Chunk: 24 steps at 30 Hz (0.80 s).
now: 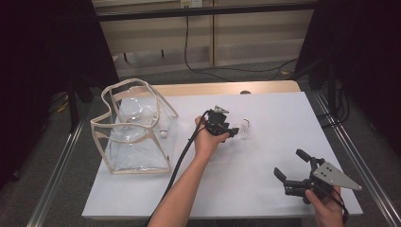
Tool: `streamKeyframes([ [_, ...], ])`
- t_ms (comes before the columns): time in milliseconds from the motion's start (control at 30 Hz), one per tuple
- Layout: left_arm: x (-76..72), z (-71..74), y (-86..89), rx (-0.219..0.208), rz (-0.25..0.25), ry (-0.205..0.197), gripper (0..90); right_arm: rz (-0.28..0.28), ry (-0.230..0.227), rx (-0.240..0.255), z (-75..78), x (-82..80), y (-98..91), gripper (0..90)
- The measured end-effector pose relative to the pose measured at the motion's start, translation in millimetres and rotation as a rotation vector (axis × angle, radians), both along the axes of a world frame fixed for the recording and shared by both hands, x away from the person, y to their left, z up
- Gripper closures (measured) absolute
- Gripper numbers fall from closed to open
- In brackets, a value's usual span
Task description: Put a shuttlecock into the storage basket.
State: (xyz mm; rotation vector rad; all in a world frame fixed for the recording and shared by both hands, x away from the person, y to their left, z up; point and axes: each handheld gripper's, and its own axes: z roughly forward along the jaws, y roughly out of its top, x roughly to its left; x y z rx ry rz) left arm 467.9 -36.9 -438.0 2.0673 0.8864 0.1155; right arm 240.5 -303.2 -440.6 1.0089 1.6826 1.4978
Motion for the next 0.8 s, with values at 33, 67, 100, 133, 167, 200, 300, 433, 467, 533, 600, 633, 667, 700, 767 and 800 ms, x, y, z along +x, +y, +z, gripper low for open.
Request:
streamKeyframes([
  [33, 0.0, -0.2, -0.3, 0.001, 0.0, -0.003, 52.9, 0.001, -0.001, -0.002, 0.0, 0.0, -0.1, 0.3],
  [67, 0.0, -0.6, -1.0, 0.003, -0.001, -0.009, 54.3, 0.001, -0.001, 0.001, 0.0, 0.0, 0.1, 0.3],
  [100, -0.1, -1.1, -1.6, 0.001, 0.003, -0.008, 56.0, 0.001, -0.001, 0.001, 0.0, 0.0, 0.1, 0.3],
  [133, 0.1, -1.3, -1.8, -0.003, 0.004, -0.009, 57.2, 0.001, -0.001, 0.0, 0.0, -0.1, 0.1, 0.3],
  [167, 0.1, -1.7, -2.1, 0.001, 0.0, -0.016, 58.9, 0.002, -0.001, 0.0, -0.1, 0.0, 0.2, 0.3],
  [200, 0.0, -1.9, -2.5, 0.004, -0.002, -0.017, 61.4, 0.001, -0.001, 0.0, 0.0, 0.0, 0.2, 0.3],
  [300, 0.5, -2.3, -3.0, 0.004, -0.009, -0.025, 67.0, 0.002, -0.002, 0.0, -0.1, 0.1, 0.1, 0.3],
  [433, 1.5, -2.8, -3.1, -0.006, -0.012, -0.032, 72.2, 0.001, -0.002, -0.004, -0.1, 0.3, -0.1, 0.3],
  [467, 1.6, -3.0, -3.2, -0.009, -0.012, -0.034, 74.0, 0.001, -0.002, -0.002, -0.1, 0.2, 0.2, 0.3],
  [533, 1.8, -3.3, -3.1, -0.008, -0.016, -0.04, 77.2, 0.001, -0.002, -0.004, -0.2, 0.3, 0.0, 0.3],
  [600, 1.9, -3.8, -3.3, -0.006, -0.016, -0.049, 80.3, 0.001, -0.003, -0.005, -0.1, 0.3, -0.1, 0.3],
  [633, 1.8, -4.0, -3.4, -0.008, -0.016, -0.048, 82.4, 0.001, -0.003, -0.005, -0.1, 0.3, -0.1, 0.3],
  [667, 1.8, -3.8, -3.4, -0.007, -0.015, -0.052, 84.0, 0.0, -0.003, -0.005, -0.1, 0.2, -0.1, 0.3],
  [700, 1.7, -3.6, -3.3, -0.009, -0.016, -0.055, 85.5, 0.001, -0.002, -0.003, 0.0, 0.2, -0.3, 0.3],
  [767, 1.4, -2.8, -3.0, -0.01, -0.015, -0.057, 88.2, 0.0, -0.002, -0.004, 0.0, 0.2, -0.5, 0.3],
  [800, 1.2, -2.6, -2.8, -0.011, -0.021, -0.056, 88.9, 0.0, -0.003, -0.003, -0.1, 0.2, -0.5, 0.3],
])
